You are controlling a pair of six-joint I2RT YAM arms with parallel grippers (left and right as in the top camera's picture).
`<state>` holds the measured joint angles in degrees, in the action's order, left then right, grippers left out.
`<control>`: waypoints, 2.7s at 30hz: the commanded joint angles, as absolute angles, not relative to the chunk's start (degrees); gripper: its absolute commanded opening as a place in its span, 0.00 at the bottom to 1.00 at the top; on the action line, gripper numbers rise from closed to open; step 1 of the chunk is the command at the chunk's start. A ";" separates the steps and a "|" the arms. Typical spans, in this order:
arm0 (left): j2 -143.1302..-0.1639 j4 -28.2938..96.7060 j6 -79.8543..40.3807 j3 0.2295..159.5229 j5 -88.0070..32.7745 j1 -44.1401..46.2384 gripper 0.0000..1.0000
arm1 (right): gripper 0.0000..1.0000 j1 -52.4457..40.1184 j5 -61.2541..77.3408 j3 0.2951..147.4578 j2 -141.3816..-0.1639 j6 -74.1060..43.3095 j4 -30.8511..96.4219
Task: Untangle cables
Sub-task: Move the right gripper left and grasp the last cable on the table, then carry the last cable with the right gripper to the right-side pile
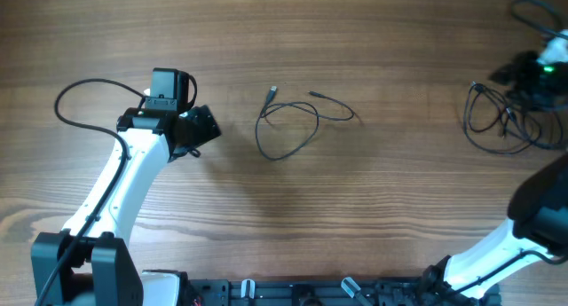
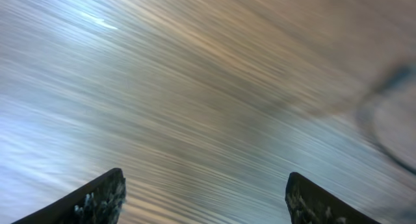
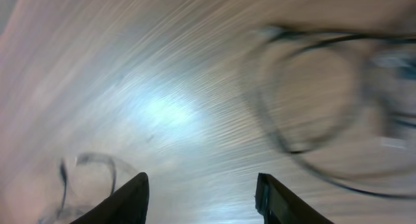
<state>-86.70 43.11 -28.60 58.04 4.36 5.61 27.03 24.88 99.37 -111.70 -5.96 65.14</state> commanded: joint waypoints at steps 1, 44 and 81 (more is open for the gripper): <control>-87.18 44.75 -25.91 58.72 21.74 5.34 0.82 | 0.56 18.09 29.47 99.72 -112.29 0.47 66.87; -87.11 51.94 -30.89 58.72 0.43 -14.90 0.95 | 0.82 -31.18 14.63 75.99 -112.42 17.89 28.69; -87.11 51.94 -30.89 58.72 0.43 -14.90 0.95 | 0.85 -30.68 13.19 77.06 -102.98 14.41 20.21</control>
